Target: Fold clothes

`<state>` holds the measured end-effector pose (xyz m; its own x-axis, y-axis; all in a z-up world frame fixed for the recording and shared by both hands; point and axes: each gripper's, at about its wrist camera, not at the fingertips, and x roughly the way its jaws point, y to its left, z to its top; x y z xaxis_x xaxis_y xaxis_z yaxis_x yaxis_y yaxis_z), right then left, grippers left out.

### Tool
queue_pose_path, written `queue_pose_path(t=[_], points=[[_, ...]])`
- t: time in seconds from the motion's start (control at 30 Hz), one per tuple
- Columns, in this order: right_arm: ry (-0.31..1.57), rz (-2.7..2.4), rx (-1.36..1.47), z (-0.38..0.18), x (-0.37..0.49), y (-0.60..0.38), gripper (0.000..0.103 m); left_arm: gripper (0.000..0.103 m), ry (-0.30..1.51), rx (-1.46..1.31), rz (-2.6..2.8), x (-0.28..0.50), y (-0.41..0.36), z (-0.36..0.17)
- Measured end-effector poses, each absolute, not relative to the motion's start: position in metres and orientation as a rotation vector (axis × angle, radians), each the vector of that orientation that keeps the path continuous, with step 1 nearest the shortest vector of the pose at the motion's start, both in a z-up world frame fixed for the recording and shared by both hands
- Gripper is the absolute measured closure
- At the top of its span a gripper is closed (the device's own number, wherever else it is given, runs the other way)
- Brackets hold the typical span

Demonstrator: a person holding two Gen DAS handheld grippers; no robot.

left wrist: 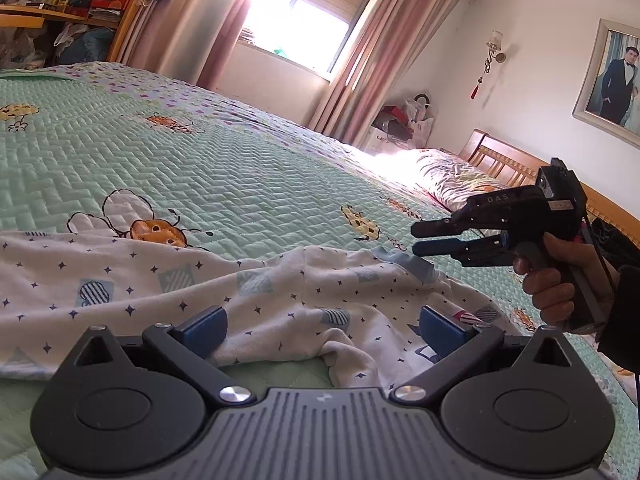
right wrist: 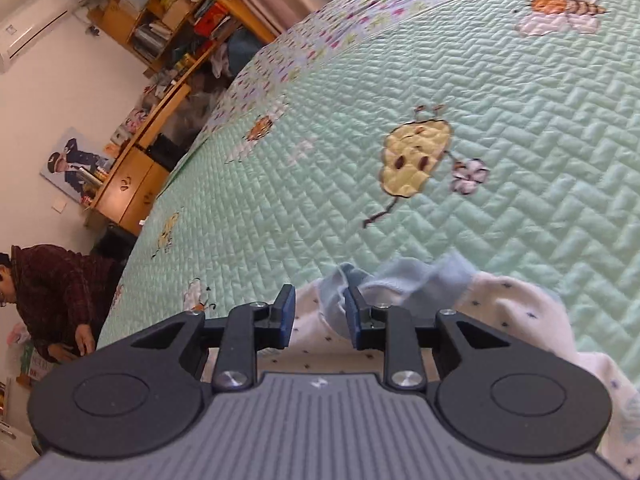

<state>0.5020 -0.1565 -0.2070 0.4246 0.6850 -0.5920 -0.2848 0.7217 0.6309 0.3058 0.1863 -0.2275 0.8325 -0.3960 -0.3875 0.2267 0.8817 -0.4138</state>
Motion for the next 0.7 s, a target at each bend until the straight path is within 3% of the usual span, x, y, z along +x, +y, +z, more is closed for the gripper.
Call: queue_pose_path(t=[0.2,0.43,0.57,0.7], points=[[1.048,0.625,0.412,-0.215,0.523,-0.136,0.073,0.001,0.496,-0.381,-0.339,0.308,0.188,-0.229],[1.147,0.661,0.524,-0.231,0.525,-0.135,0.071,0.001,0.503,-0.375,-0.335,0.31,0.187,-0.23],[1.175,0.728,0.515,-0.229,0.529,-0.114,0.062,0.001,0.508,-0.377,-0.333,0.311,0.187,-0.232],[0.987,0.782,0.433,-0.205,0.516,-0.108,0.06,0.001,0.513,-0.381,-0.333,0.312,0.187,-0.233]])
